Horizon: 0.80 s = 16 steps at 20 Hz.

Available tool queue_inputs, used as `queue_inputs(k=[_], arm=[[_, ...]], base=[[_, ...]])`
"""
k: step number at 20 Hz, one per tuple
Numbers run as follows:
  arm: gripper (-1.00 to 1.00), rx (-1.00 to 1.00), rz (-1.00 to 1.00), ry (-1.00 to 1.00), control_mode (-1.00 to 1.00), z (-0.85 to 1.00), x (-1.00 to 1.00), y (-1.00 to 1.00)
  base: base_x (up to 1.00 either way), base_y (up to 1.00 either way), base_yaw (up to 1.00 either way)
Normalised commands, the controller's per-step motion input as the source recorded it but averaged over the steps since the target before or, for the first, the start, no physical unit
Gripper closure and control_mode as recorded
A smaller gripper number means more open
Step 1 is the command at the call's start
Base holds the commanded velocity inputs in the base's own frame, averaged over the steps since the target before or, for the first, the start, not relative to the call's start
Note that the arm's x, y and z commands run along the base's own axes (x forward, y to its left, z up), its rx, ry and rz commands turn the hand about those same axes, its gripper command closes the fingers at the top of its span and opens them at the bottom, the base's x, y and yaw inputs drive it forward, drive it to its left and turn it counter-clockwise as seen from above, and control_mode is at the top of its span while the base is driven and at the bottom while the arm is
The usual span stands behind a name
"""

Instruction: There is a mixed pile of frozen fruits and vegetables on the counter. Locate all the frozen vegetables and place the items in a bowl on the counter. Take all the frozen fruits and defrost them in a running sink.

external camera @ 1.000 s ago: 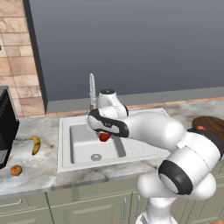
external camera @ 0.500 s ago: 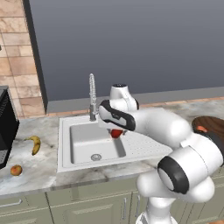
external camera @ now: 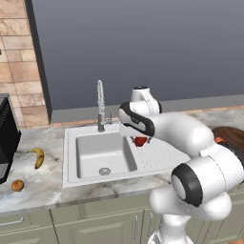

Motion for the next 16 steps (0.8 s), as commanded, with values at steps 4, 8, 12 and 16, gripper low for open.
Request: queue_inputs(k=[4, 8, 12, 16], arm=[[1.0, -0.01, -0.04, 0.0, -1.0, 0.0, 0.0, -0.64], [1.0, 0.0, -0.04, 0.0, -1.0, 0.0, 0.0, -0.68], [1.0, 0.0, -0.05, 0.0, -1.0, 0.01, 0.04, -0.64], [1.0, 0.0, -0.07, 0.0, -1.0, 0.02, 0.08, -0.62]], base=[[0.0, 0.0, 0.0], [0.0, 0.0, 0.0], [0.0, 0.0, 0.0], [0.0, 0.0, 0.0]])
